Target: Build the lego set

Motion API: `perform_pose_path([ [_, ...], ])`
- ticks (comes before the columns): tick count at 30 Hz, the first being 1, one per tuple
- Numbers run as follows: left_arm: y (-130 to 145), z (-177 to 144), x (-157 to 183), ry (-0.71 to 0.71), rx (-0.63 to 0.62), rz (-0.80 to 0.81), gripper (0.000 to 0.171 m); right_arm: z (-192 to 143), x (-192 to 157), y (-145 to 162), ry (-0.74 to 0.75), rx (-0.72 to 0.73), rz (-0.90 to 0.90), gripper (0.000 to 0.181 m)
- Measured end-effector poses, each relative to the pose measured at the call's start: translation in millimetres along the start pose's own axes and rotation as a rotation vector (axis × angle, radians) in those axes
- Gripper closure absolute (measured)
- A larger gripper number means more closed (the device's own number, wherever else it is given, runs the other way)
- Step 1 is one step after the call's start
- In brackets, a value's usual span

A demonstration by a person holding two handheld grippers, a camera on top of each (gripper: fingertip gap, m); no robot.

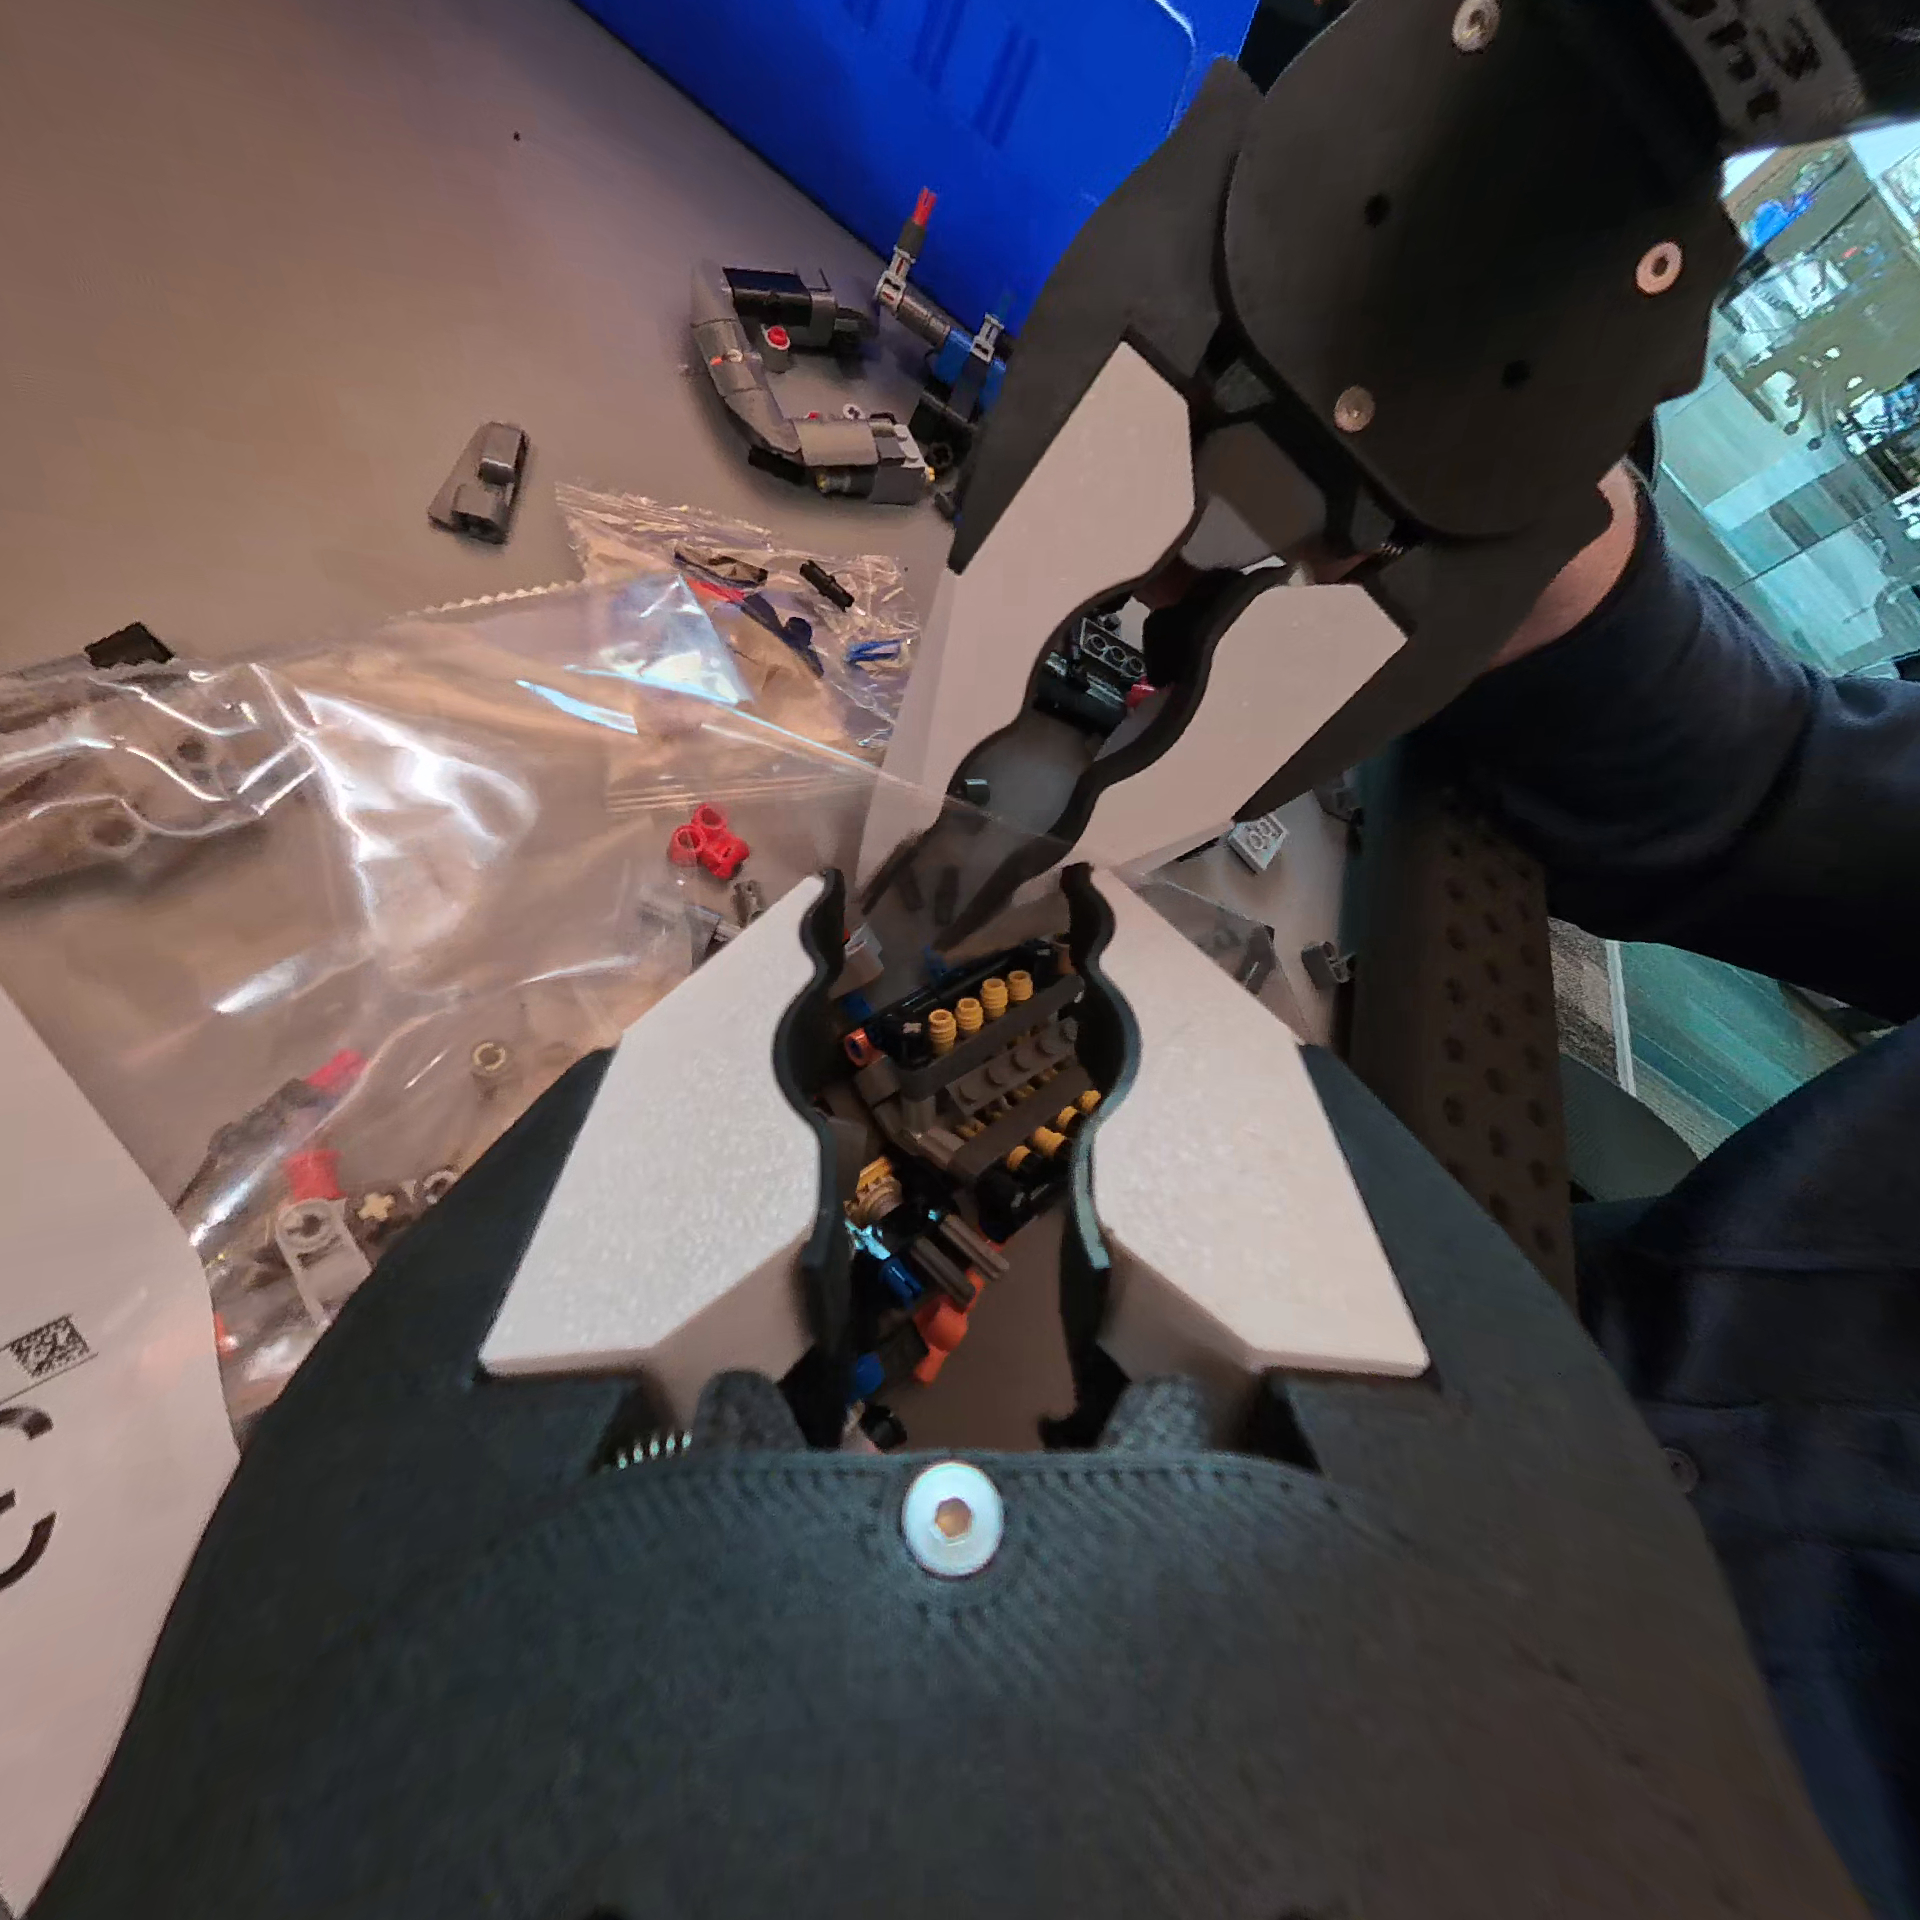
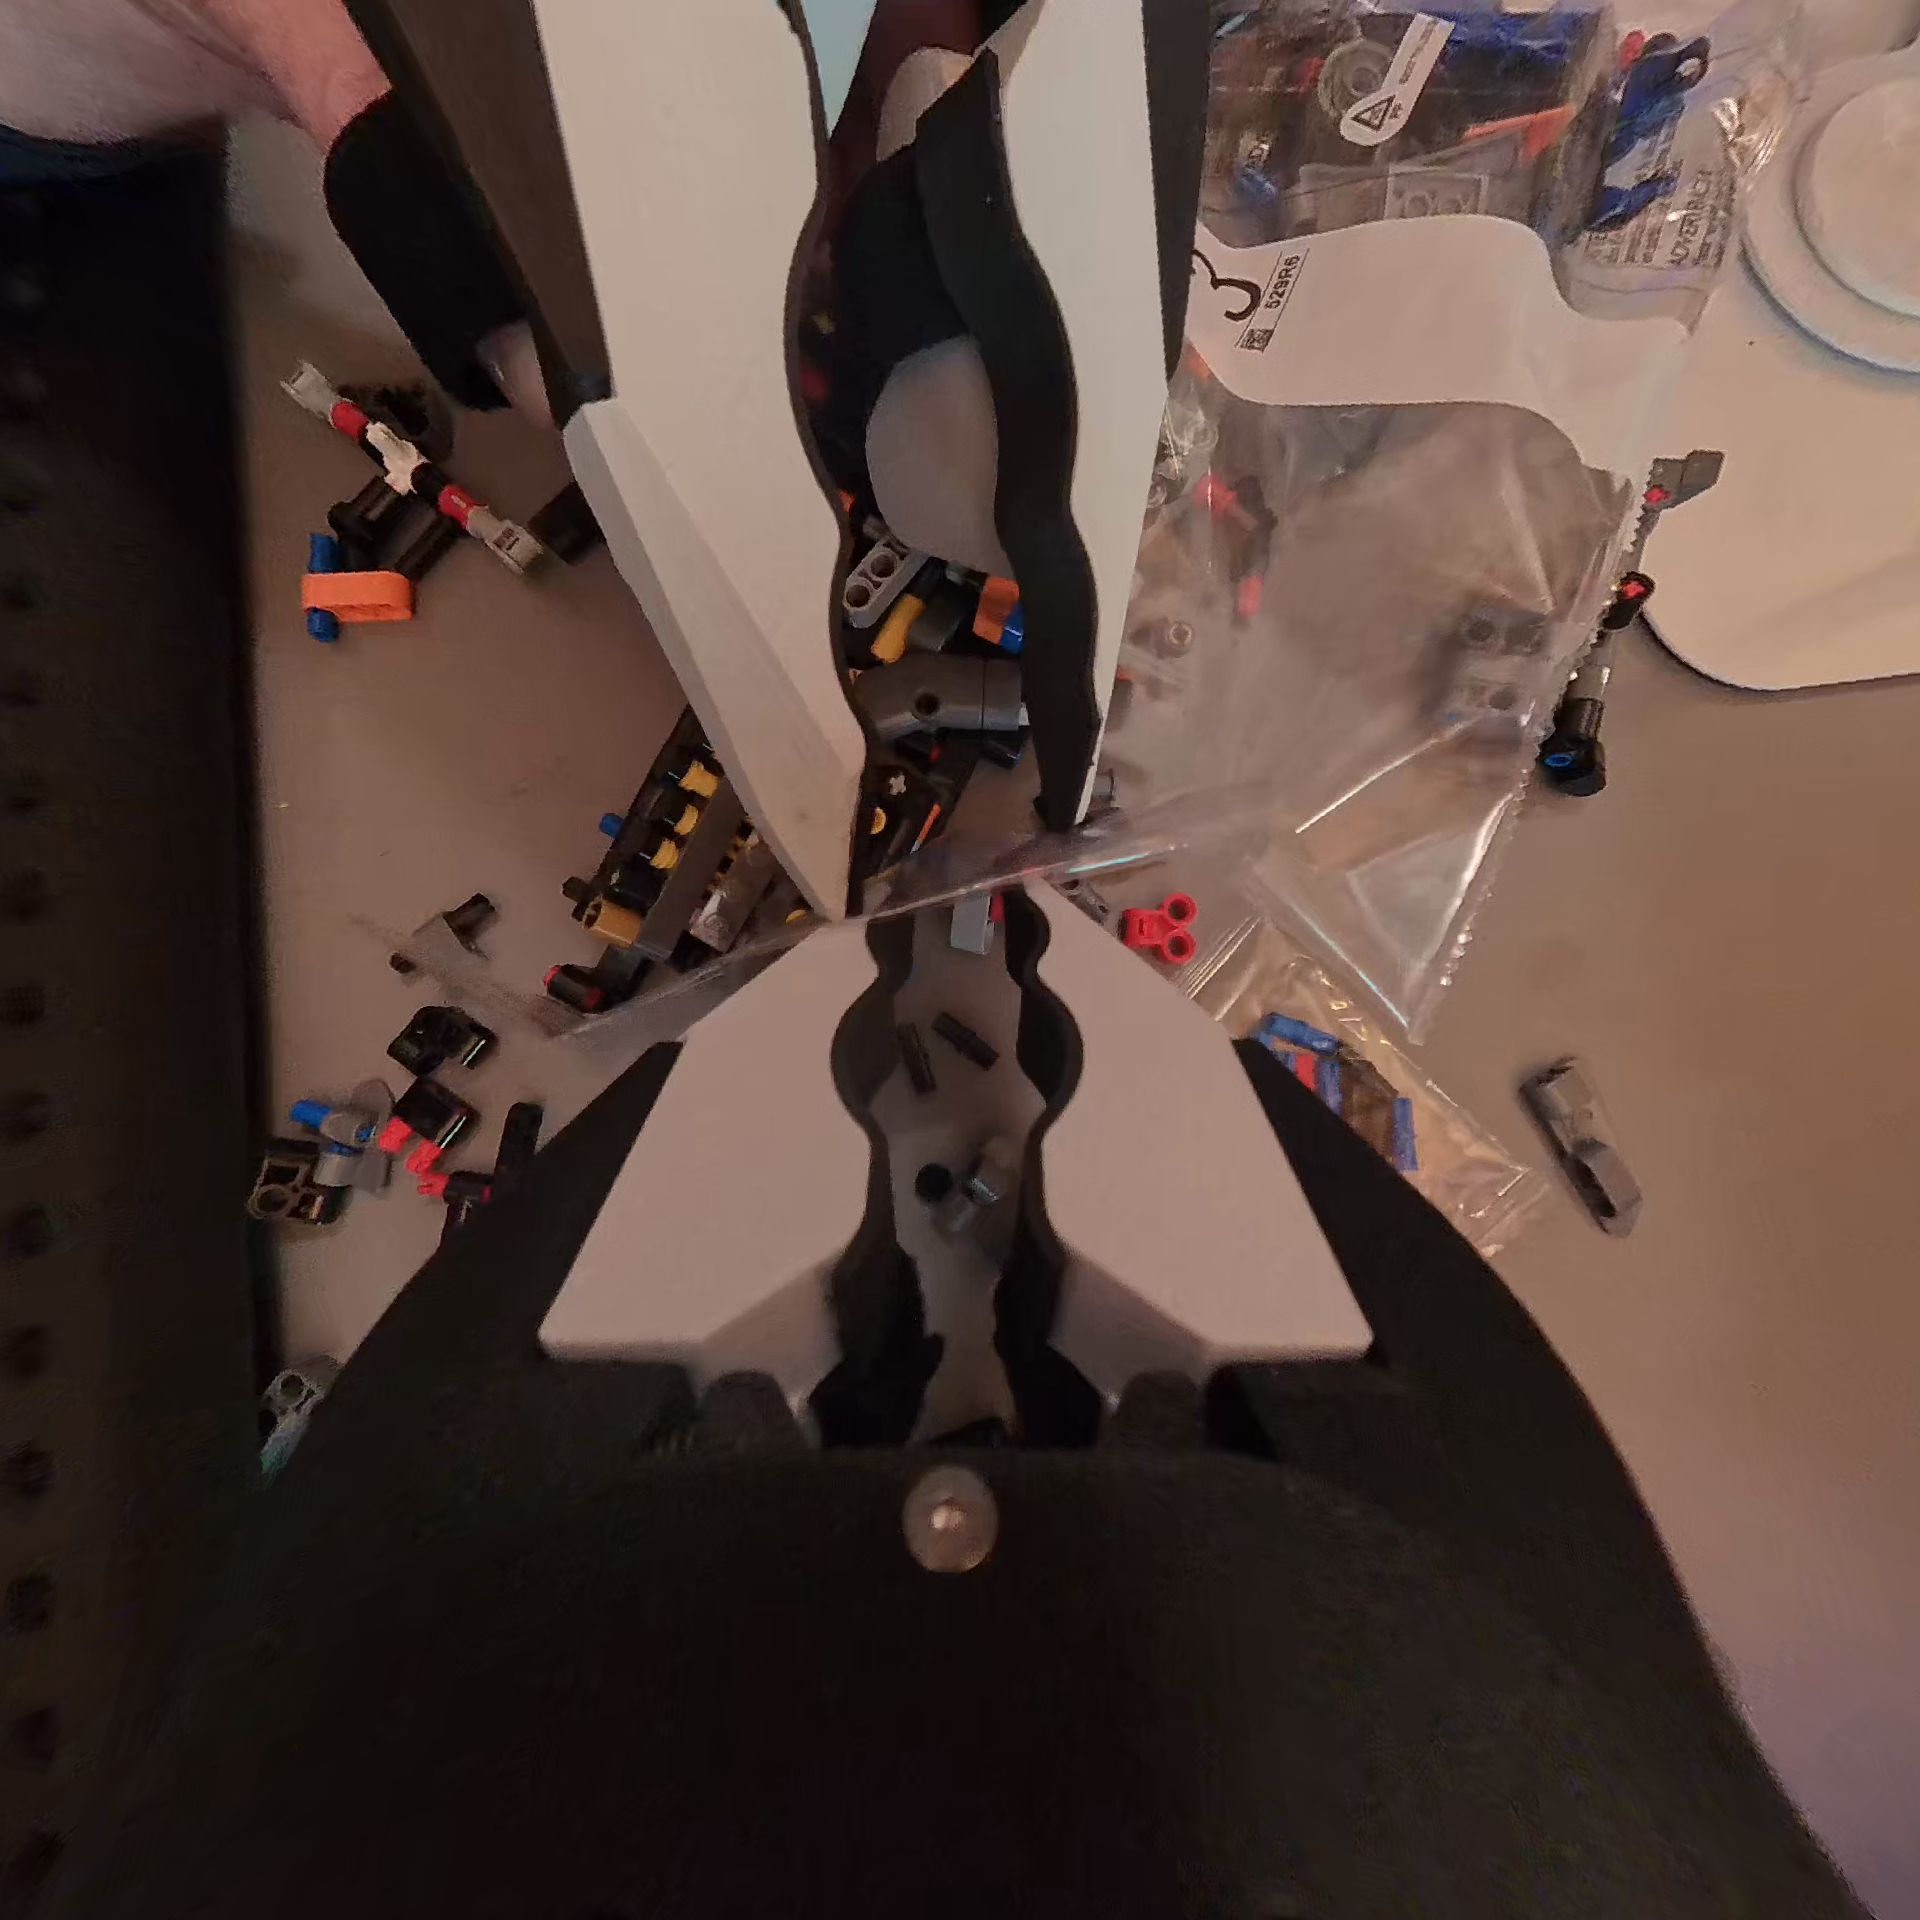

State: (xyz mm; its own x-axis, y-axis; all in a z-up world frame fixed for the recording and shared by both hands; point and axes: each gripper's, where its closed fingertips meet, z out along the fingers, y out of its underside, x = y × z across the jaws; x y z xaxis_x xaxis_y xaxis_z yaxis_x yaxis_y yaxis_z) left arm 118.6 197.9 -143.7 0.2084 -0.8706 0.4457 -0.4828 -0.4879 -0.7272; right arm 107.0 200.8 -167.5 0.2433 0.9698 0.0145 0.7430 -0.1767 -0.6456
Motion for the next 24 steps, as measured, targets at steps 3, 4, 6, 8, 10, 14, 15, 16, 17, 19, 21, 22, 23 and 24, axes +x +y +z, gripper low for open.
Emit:
perform_pose_path([
  [3, -0.6, -0.8, 1.1, 0.007, 0.003, 0.004, 0.135, -0.2, 1.4, -1.5, 0.022, 0.0, -0.02, 0.168],
  [4, -0.9, -1.0, 1.1, 0.005, 0.006, 0.007, 0.136, -0.3, 1.9, -1.7, 0.027, 0.001, -0.02, 0.168],
  [6, -1.4, -1.3, 1.9, 0.007, 0.008, 0.013, 0.136, -0.4, 3.5, -2.3, 0.037, 0.002, -0.018, 0.168],
  [8, -1.8, -1.8, 3.6, 0.018, 0.01, 0.014, 0.135, -0.7, 5.1, -3.1, 0.047, 0.005, -0.013, 0.168],
  [10, -1.8, -2.4, 5.0, 0.025, 0.009, 0.017, 0.134, -1.1, 7.4, -3.3, 0.061, 0.005, -0.01, 0.167],
  [14, -5.8, -5.5, 10.7, 0.063, 0.034, 0.01, 0.131, -2.1, 10.7, -3.4, 0.086, 0.003, -0.017, 0.168],
  [15, -6.9, -6.1, 12.4, 0.077, 0.042, 0.004, 0.13, -2.1, 11.0, -3.2, 0.088, 0.003, -0.018, 0.168],
  [16, -8.2, -6.7, 14.5, 0.094, 0.051, -0.002, 0.13, -1.9, 11.2, -3.3, 0.09, 0.002, -0.02, 0.167],
  [17, -9.9, -7.2, 17.0, 0.115, 0.064, -0.01, 0.129, -1.8, 11.5, -3.2, 0.094, 0.001, -0.023, 0.167],
  [19, -12.2, -8.6, 19.9, 0.144, 0.08, -0.026, 0.126, -1.0, 12.0, -2.1, 0.101, -0.009, -0.029, 0.167],
  [21, -13.1, -9.7, 19.1, 0.142, 0.085, -0.028, 0.126, 0.0, 12.0, -1.7, 0.108, -0.015, -0.04, 0.167],
  [22, -12.2, -9.4, 18.4, 0.137, 0.08, -0.029, 0.126, 0.3, 11.4, -2.5, 0.108, -0.013, -0.045, 0.167],
  [23, -10.6, -8.3, 17.5, 0.13, 0.071, -0.031, 0.126, 0.6, 10.7, -3.5, 0.106, -0.009, -0.047, 0.167],
  [24, -9.1, -7.1, 16.5, 0.124, 0.062, -0.034, 0.125, 1.0, 10.0, -4.0, 0.105, -0.009, -0.049, 0.167],
])
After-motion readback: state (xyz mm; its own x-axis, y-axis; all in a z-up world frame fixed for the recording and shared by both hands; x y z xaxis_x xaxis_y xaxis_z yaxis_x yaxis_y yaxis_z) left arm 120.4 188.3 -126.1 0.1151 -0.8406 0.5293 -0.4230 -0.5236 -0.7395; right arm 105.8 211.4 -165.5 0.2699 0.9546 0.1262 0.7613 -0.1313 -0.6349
